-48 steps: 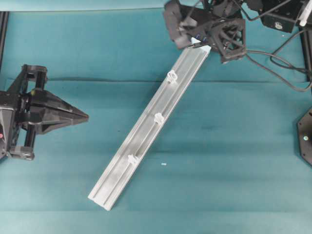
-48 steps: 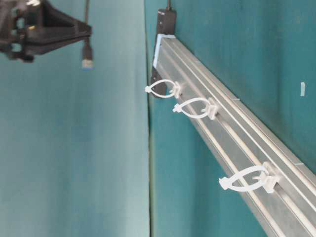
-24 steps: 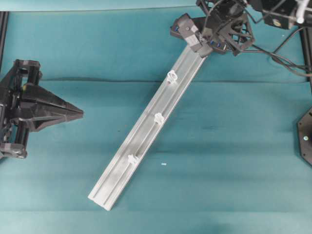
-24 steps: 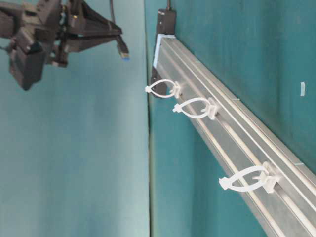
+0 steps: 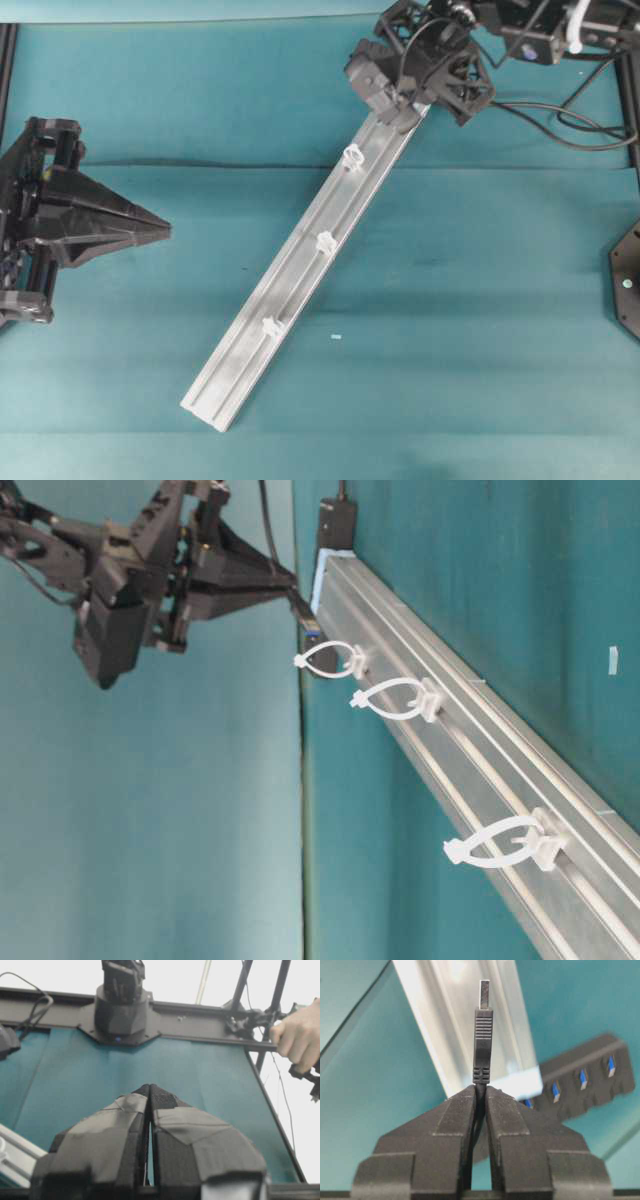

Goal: Pass the USB cable through three rings with both arms.

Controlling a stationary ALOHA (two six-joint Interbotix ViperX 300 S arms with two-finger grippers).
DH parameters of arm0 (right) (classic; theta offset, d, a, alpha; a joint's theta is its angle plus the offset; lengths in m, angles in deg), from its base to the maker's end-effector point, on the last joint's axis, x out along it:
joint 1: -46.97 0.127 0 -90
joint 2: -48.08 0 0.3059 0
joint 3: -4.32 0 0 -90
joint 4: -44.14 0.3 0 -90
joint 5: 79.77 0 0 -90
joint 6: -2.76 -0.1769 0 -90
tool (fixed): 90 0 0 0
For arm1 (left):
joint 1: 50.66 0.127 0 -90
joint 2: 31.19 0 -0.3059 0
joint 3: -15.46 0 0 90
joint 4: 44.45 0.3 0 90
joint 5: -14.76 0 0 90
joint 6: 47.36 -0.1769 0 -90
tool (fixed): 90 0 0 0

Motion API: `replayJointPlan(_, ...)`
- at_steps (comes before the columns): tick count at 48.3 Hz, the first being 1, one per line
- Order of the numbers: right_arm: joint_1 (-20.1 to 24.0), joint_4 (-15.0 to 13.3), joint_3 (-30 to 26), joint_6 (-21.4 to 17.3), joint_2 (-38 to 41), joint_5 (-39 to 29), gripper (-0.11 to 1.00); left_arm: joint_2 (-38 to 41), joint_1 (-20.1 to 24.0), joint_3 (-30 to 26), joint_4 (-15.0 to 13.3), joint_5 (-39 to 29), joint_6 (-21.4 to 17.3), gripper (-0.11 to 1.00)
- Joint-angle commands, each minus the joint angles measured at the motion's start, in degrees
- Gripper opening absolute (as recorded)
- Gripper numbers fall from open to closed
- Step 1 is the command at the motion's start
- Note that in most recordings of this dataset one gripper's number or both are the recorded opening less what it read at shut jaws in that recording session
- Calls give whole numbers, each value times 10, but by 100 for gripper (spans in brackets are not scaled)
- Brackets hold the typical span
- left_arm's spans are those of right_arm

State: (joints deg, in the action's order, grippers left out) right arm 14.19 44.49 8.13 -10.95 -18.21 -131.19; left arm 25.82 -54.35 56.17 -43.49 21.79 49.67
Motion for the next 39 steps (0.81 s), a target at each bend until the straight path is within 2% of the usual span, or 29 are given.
replayJointPlan(1,14,3,-6,7,7,11,7,4,-2,-18,1,3,1,-1)
replayJointPlan(10,35,5,-6,7,17,17,7,12,-1,-19,2,3,1,-1)
replayJointPlan(20,48,33,-8,7,20,30,7,16,-1,-20,2,3,1,-1)
replayJointPlan(39,63,69,-7,7,20,38,7,25,-1,-21,1,3,1,-1)
